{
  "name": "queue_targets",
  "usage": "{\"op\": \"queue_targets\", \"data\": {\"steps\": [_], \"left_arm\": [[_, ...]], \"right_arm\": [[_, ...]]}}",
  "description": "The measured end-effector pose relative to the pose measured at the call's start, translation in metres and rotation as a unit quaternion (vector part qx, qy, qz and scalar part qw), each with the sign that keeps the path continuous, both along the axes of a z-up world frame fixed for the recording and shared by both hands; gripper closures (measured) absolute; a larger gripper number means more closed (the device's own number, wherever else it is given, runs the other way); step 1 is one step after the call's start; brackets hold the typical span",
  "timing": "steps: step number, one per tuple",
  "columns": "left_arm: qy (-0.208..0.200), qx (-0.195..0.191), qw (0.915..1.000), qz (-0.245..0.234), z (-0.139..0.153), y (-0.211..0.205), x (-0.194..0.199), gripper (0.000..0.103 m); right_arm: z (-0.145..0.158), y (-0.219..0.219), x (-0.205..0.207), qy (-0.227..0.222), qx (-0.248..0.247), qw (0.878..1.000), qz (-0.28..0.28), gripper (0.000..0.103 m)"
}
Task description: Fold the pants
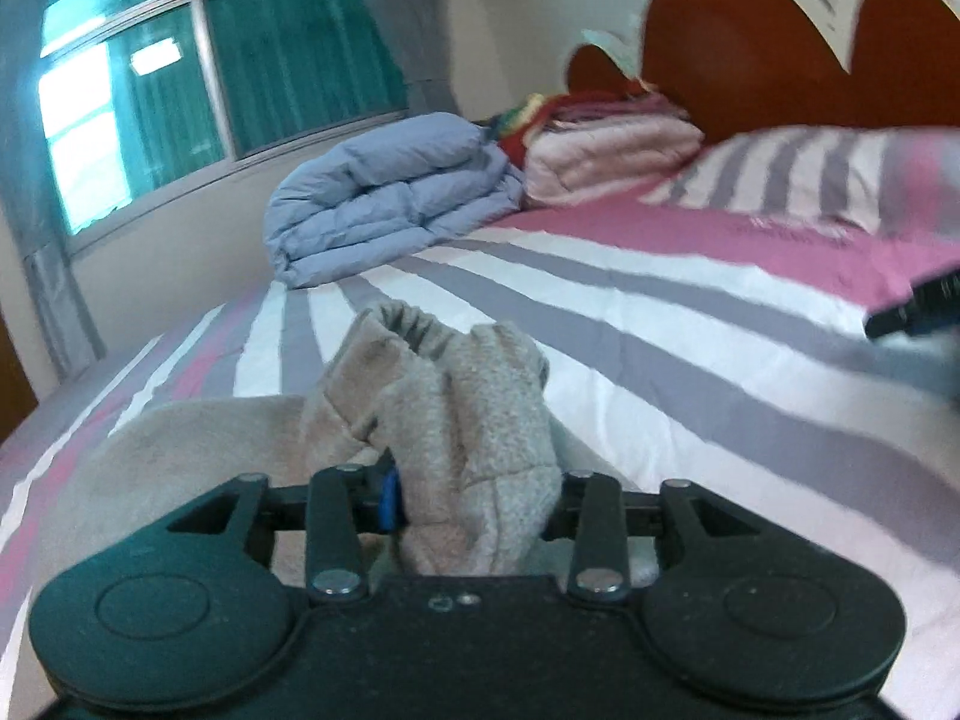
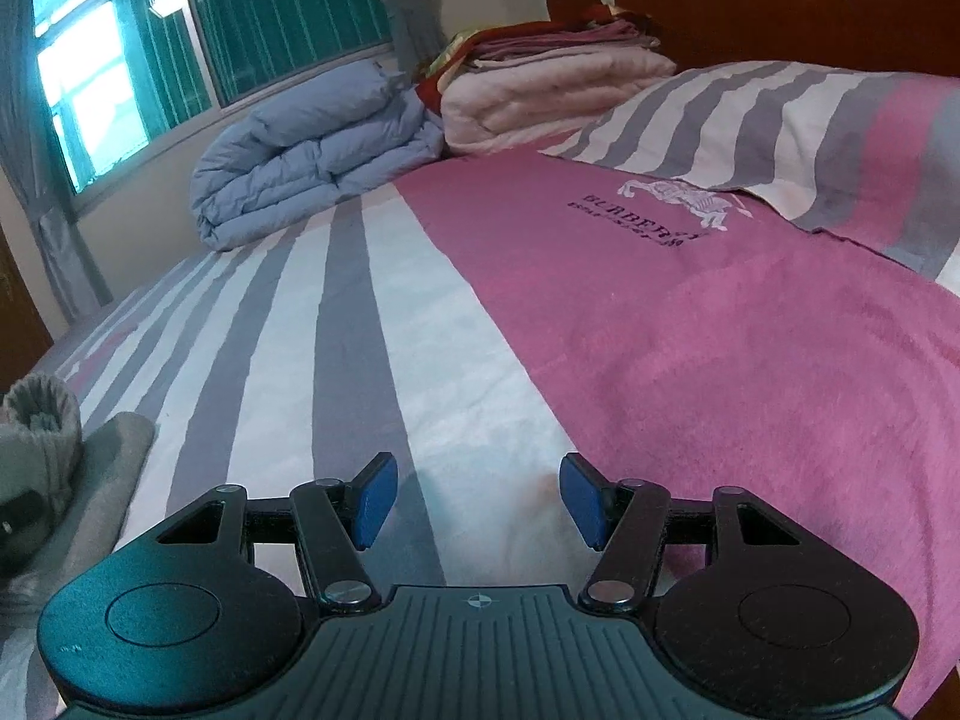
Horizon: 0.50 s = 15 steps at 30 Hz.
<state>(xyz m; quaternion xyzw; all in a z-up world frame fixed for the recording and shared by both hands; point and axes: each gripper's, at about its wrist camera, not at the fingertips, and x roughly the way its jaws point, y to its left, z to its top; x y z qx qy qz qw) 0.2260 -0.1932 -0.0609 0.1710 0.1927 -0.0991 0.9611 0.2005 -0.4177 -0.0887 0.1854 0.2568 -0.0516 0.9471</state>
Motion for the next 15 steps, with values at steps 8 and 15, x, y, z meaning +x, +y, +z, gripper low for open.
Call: {"op": "queue_targets", "data": {"steps": [8, 15], "left_arm": [[0.018, -0.032, 0.9988, -0.033, 0.001, -0.012, -0.007, 0.027], [-0.011, -0.034, 0.9989, -0.031, 0.021, 0.011, -0.03, 0.028]], "right_arm": [[0.003, 0.004, -0.008, 0.004, 0.001, 1.0, -0.001, 0.042], [0.008, 0.013, -0.02, 0.011, 0.0, 1.0, -0.005, 0.042]]}}
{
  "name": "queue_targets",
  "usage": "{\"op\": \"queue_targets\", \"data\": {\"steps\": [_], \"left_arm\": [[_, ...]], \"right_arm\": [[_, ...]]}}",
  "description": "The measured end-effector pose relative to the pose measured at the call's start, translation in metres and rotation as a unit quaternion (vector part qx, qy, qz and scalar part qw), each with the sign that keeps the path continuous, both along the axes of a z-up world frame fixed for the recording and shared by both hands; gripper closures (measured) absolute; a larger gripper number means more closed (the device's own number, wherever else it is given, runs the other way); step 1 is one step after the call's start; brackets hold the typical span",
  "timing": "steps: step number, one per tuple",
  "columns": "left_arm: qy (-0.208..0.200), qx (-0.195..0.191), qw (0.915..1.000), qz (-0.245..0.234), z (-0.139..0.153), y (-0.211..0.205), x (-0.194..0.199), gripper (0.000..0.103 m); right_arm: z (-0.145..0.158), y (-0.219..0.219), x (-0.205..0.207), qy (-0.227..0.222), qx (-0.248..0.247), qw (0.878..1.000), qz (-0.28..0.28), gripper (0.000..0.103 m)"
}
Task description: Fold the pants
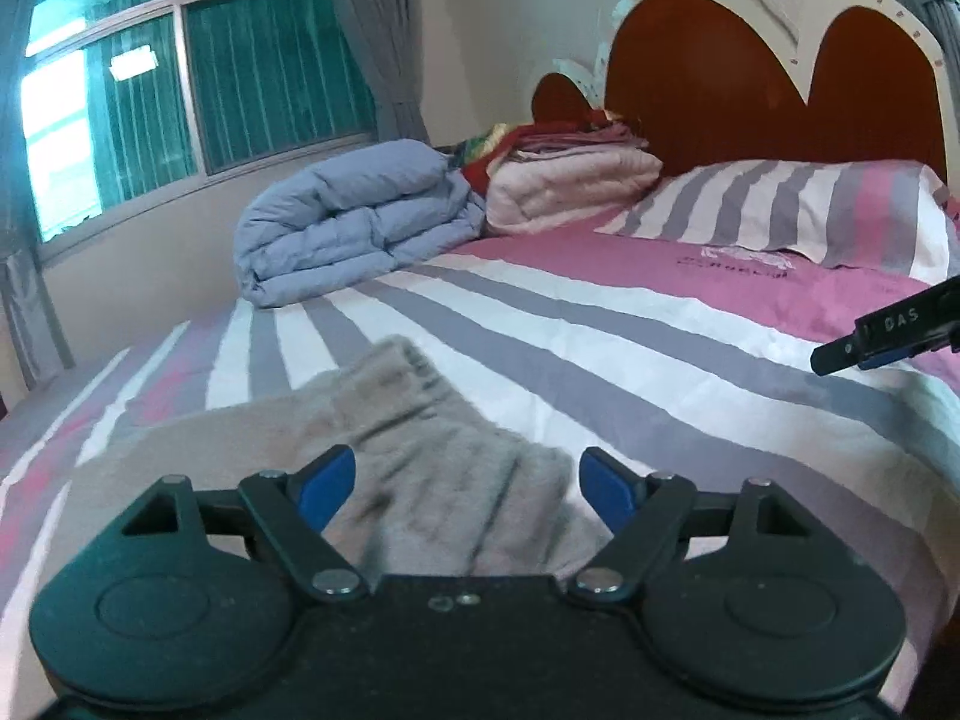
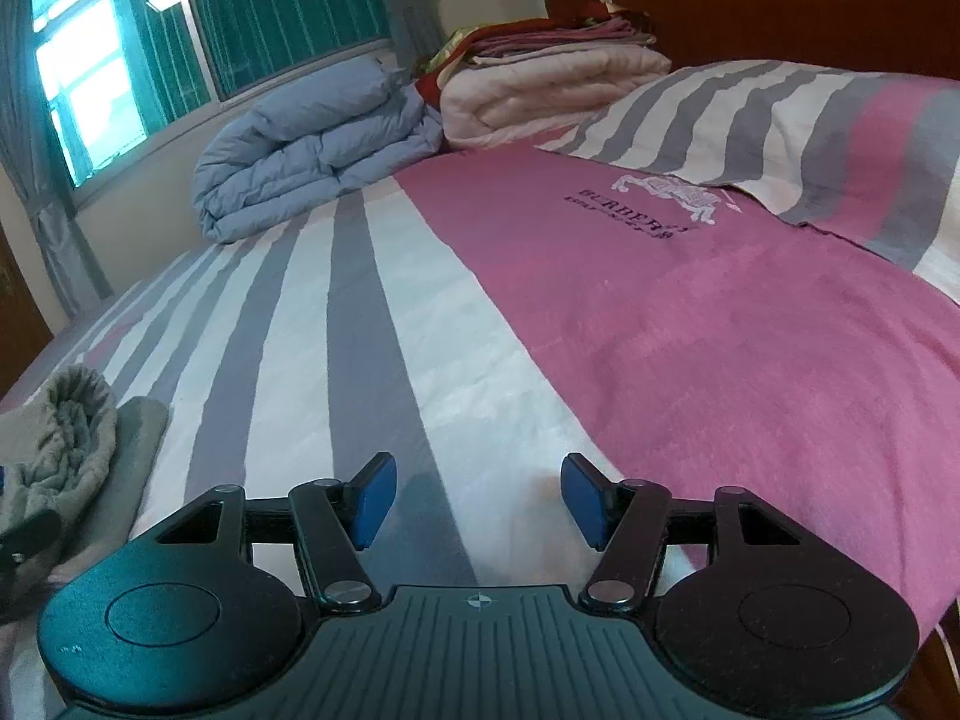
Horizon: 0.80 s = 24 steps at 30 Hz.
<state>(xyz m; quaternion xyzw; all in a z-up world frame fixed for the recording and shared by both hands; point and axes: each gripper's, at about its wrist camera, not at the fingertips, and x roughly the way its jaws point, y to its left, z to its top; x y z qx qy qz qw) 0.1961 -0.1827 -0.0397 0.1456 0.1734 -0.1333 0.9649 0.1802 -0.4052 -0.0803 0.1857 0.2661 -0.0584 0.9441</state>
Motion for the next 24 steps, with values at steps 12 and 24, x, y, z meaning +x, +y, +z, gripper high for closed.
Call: {"op": "queue_targets", "data": {"steps": [12, 24], "left_arm": [[-0.026, -0.015, 0.994, 0.105, 0.018, 0.121, -0.058, 0.029], [0.013, -0.067, 0.986, 0.152, 0.011, 0.201, -0.076, 0.04]], "right_arm": [[0.03, 0.051, -0.01, -0.037, 0.012, 0.999, 0.027, 0.042], [0.052, 0.171, 0.004, -0.074, 0.066, 0.98, 0.175, 0.042]]}}
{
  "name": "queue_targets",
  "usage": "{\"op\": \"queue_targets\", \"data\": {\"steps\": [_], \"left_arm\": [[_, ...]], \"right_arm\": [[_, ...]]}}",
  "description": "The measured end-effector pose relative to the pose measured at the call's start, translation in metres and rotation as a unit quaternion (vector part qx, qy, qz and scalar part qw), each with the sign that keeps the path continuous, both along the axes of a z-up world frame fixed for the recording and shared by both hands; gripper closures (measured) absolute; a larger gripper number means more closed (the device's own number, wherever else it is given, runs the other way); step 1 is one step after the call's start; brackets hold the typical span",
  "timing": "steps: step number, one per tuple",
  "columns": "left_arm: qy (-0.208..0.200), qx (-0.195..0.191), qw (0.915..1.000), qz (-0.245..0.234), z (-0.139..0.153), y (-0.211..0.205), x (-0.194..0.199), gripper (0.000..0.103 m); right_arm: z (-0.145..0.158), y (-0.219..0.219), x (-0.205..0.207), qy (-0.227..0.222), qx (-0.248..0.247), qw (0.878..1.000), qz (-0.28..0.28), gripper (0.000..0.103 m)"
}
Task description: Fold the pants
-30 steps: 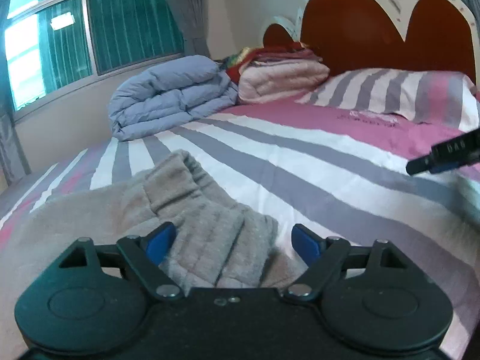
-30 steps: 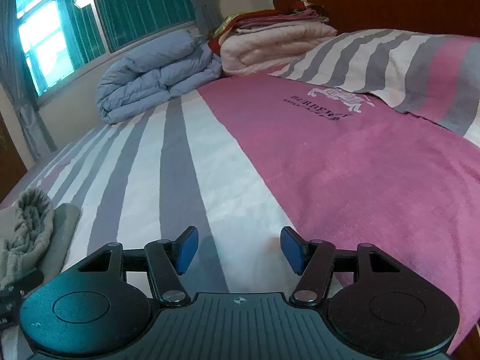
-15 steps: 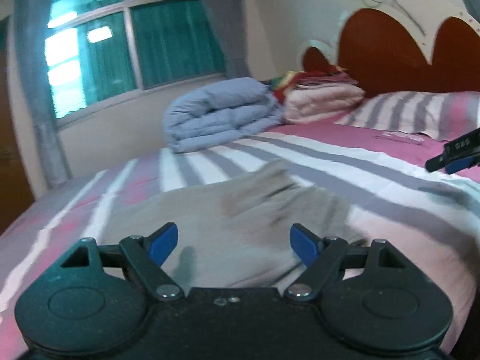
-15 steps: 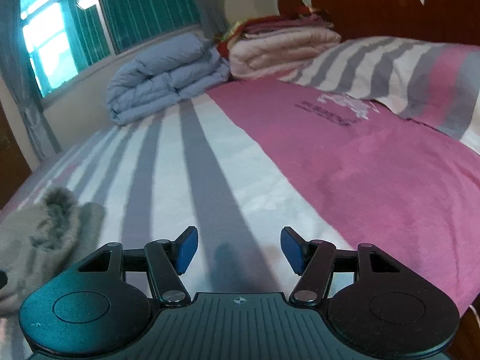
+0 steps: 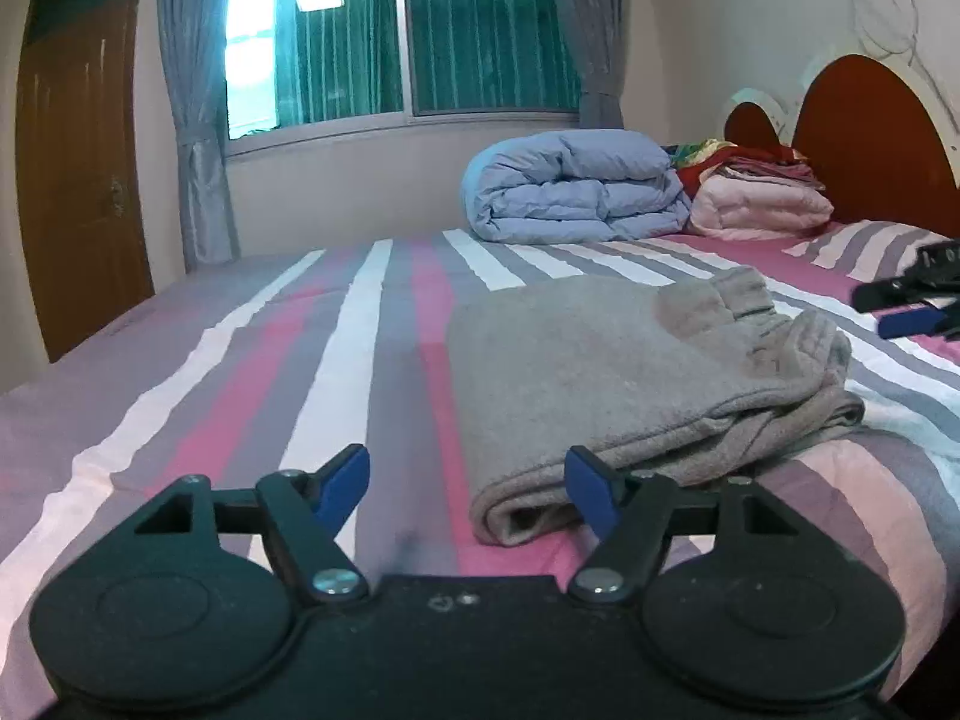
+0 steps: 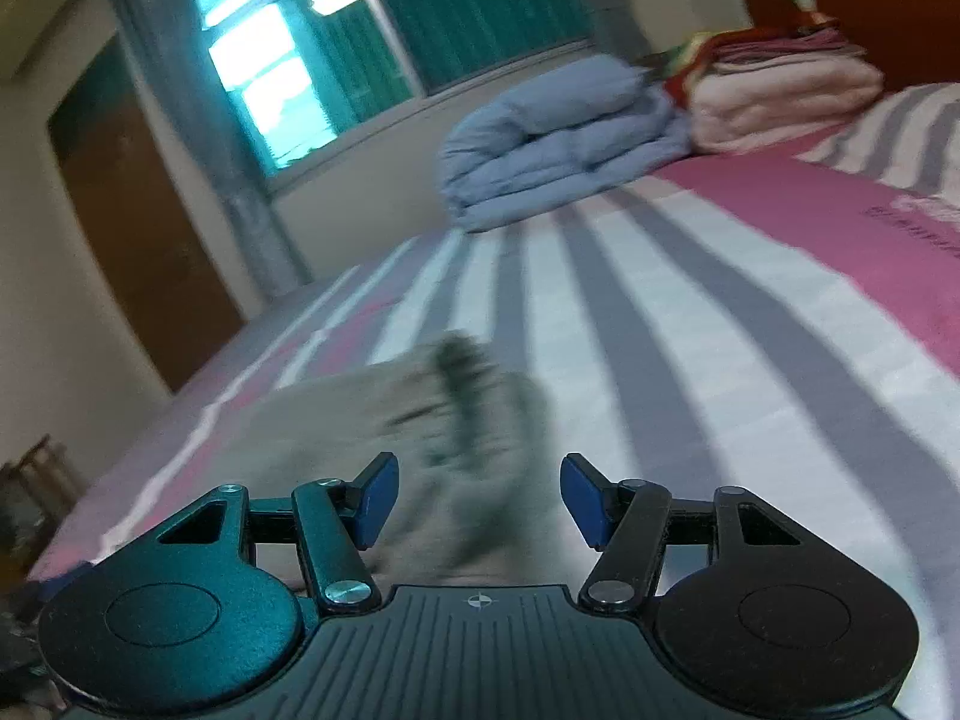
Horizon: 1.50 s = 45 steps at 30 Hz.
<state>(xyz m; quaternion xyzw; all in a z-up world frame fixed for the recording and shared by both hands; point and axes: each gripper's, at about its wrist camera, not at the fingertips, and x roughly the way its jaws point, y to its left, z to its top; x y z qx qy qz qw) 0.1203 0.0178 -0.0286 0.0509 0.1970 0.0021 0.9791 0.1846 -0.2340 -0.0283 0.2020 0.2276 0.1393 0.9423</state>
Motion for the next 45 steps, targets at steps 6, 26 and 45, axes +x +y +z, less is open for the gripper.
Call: {"op": "queue_targets", "data": {"steps": [6, 26, 45], "left_arm": [[0.023, -0.002, 0.9997, 0.004, -0.013, 0.012, 0.0, 0.044], [0.042, -0.08, 0.9953, 0.033, -0.035, 0.034, 0.026, 0.045], [0.014, -0.094, 0.9941, 0.052, -0.033, 0.041, 0.028, 0.035]], "right_arm": [[0.004, 0.034, 0.002, 0.0, 0.0, 1.0, 0.017, 0.042], [-0.011, 0.058, 0.013, 0.014, -0.017, 1.0, 0.021, 0.042], [-0.014, 0.038, 0.051, 0.045, 0.004, 0.999, -0.006, 0.084]]}}
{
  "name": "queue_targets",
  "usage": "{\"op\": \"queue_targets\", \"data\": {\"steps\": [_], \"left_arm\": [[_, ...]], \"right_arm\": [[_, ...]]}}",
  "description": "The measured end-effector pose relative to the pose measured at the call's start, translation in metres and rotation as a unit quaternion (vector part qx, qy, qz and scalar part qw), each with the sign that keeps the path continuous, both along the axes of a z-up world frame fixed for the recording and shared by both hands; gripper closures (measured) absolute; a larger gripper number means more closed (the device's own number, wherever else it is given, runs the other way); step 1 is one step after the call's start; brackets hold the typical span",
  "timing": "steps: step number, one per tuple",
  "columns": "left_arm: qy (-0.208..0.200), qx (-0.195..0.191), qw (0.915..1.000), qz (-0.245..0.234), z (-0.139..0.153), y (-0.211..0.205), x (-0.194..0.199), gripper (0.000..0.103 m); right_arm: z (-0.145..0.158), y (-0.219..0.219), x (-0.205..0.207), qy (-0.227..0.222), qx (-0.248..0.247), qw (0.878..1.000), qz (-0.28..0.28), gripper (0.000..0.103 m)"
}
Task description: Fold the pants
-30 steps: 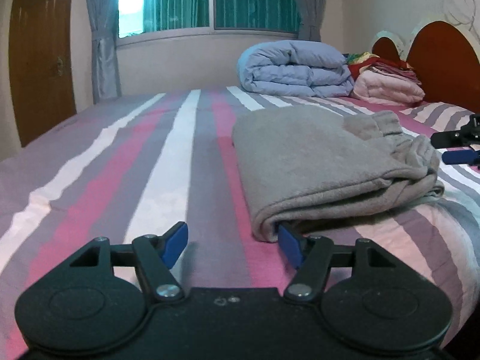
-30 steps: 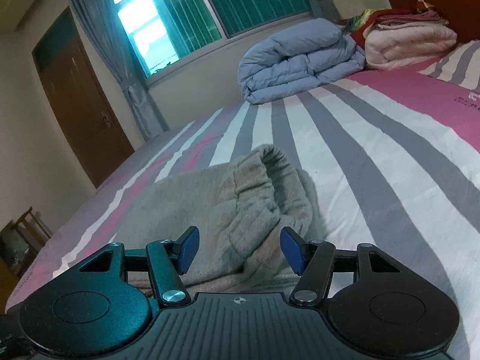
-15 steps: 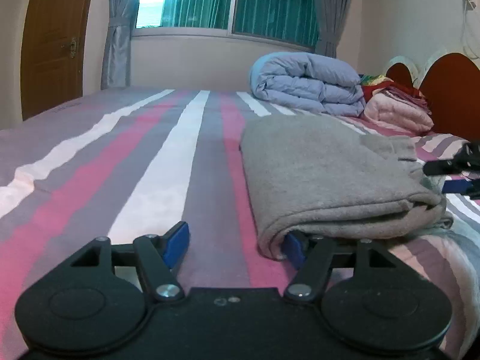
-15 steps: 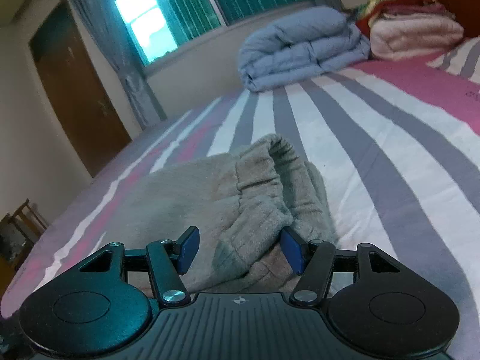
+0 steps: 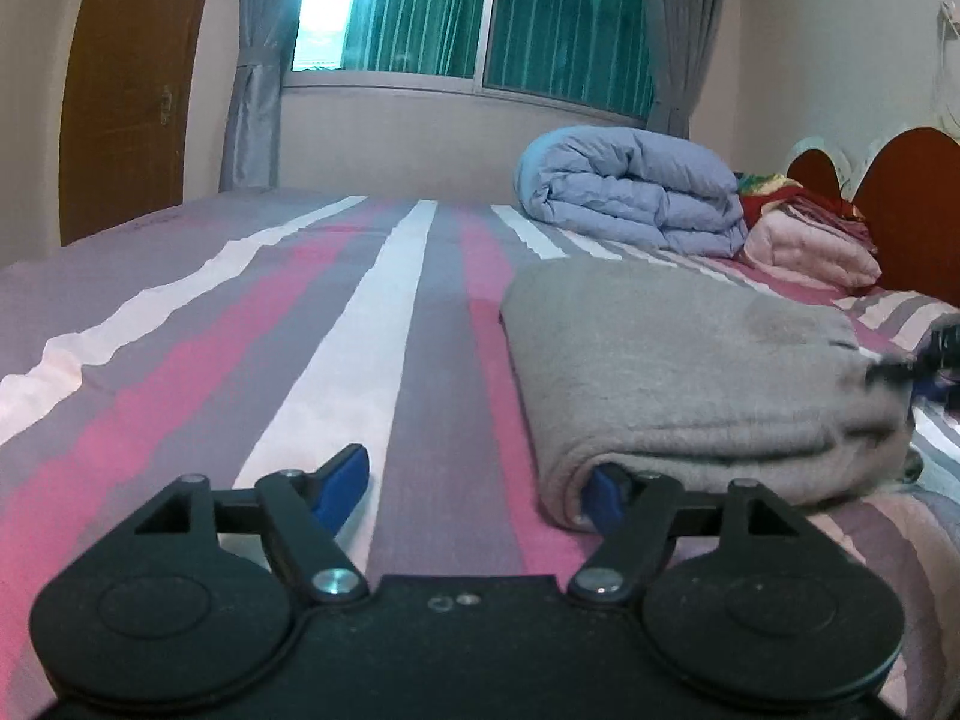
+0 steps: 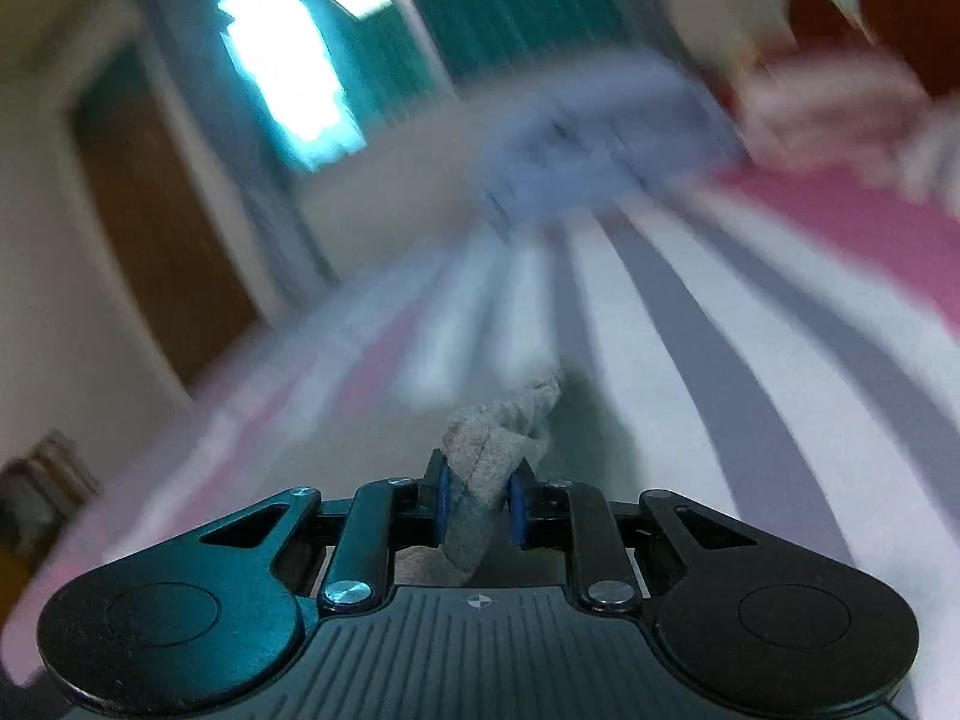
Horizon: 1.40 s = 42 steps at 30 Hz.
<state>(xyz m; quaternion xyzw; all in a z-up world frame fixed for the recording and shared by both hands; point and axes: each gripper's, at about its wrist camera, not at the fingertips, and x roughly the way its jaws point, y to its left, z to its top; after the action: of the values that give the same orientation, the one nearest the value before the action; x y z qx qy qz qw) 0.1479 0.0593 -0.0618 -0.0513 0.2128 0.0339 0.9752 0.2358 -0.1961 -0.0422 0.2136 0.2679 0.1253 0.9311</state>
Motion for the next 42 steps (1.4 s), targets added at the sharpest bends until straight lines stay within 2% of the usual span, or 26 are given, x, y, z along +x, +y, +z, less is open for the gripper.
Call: {"op": "queue_targets", "data": {"steps": [1, 3, 5, 6, 7, 9, 13, 15, 20, 21, 22, 23, 24, 27, 28, 29, 30, 31, 32, 34, 37, 39, 42], "left_arm": [[0.003, 0.004, 1.0, 0.0, 0.0, -0.001, 0.0, 0.035], [0.009, 0.001, 1.0, 0.002, -0.002, -0.001, 0.0, 0.035], [0.015, -0.005, 0.9999, 0.003, -0.002, 0.0, 0.001, 0.034], [0.016, -0.006, 0.9999, 0.004, -0.001, 0.001, 0.0, 0.034], [0.014, -0.008, 0.9999, 0.005, 0.0, 0.002, -0.001, 0.034], [0.014, -0.014, 0.9998, 0.005, 0.001, 0.003, -0.004, 0.034], [0.001, -0.022, 0.9997, -0.008, 0.008, 0.004, -0.016, 0.033], [-0.002, -0.017, 0.9998, -0.008, 0.009, 0.004, -0.018, 0.03], [0.009, -0.02, 0.9997, -0.003, 0.006, 0.006, -0.014, 0.025], [0.011, -0.019, 0.9998, -0.001, 0.005, 0.005, -0.013, 0.025], [0.012, -0.016, 0.9998, 0.001, 0.004, 0.005, -0.011, 0.025], [0.009, -0.01, 0.9999, 0.009, 0.004, 0.004, -0.011, 0.024], [0.007, -0.005, 0.9999, 0.014, 0.004, 0.004, -0.012, 0.022], [0.002, -0.006, 1.0, 0.003, 0.003, 0.003, -0.012, 0.021], [0.005, 0.0, 1.0, -0.001, 0.003, 0.001, -0.012, 0.021], [0.009, 0.007, 0.9999, -0.002, 0.002, -0.001, -0.011, 0.021], [0.012, 0.012, 0.9998, 0.0, 0.001, -0.002, -0.01, 0.021], [0.013, 0.012, 0.9998, -0.001, 0.001, -0.002, -0.009, 0.021], [0.015, 0.01, 0.9998, -0.001, 0.001, -0.002, -0.009, 0.021], [0.017, 0.01, 0.9998, 0.001, 0.001, -0.001, -0.01, 0.021], [0.025, 0.005, 0.9997, -0.003, 0.006, -0.001, -0.014, 0.022], [0.02, -0.004, 0.9998, -0.006, 0.014, 0.0, -0.024, 0.021], [-0.007, -0.018, 0.9998, -0.01, 0.027, 0.0, -0.043, 0.019]], "right_arm": [[-0.015, -0.007, 0.003, 0.03, 0.025, 0.999, -0.002, 0.083], [-0.019, -0.016, -0.009, 0.015, 0.051, 0.999, -0.007, 0.083], [-0.012, -0.017, -0.02, 0.0, 0.05, 0.999, -0.006, 0.082], [-0.009, -0.019, -0.027, -0.009, 0.053, 0.999, -0.005, 0.076], [-0.005, -0.021, -0.033, -0.017, 0.052, 0.998, -0.009, 0.059], [0.002, -0.023, -0.041, -0.025, 0.05, 0.998, -0.033, 0.036], [0.001, -0.03, -0.047, -0.012, 0.091, 0.995, -0.037, 0.036], [-0.001, -0.026, -0.038, 0.016, 0.101, 0.994, -0.035, 0.036], [-0.02, -0.02, -0.011, 0.09, 0.166, 0.981, -0.038, 0.036], [-0.021, -0.019, -0.006, 0.091, 0.17, 0.98, -0.038, 0.05], [-0.02, -0.019, -0.001, 0.092, 0.172, 0.98, -0.034, 0.06], [-0.017, -0.016, 0.003, 0.091, 0.167, 0.981, -0.032, 0.063], [-0.01, -0.017, 0.001, 0.069, 0.172, 0.982, -0.025, 0.065], [0.012, -0.027, -0.018, -0.024, 0.215, 0.976, -0.009, 0.066], [0.013, -0.03, -0.023, -0.042, 0.217, 0.975, -0.016, 0.066], [0.008, -0.033, -0.022, -0.036, 0.205, 0.978, -0.031, 0.066], [-0.001, -0.035, -0.016, -0.004, 0.192, 0.98, -0.046, 0.066], [-0.017, -0.036, -0.003, 0.059, 0.177, 0.981, -0.056, 0.065], [-0.034, -0.038, 0.008, 0.118, 0.174, 0.976, -0.048, 0.065], [-0.032, -0.047, 0.003, 0.093, 0.183, 0.978, -0.039, 0.058], [-0.022, -0.051, -0.004, 0.082, 0.168, 0.982, -0.034, 0.053], [-0.015, -0.049, -0.015, 0.063, 0.145, 0.987, -0.032, 0.048], [-0.002, -0.041, -0.034, 0.025, 0.096, 0.994, -0.04, 0.047]]}}
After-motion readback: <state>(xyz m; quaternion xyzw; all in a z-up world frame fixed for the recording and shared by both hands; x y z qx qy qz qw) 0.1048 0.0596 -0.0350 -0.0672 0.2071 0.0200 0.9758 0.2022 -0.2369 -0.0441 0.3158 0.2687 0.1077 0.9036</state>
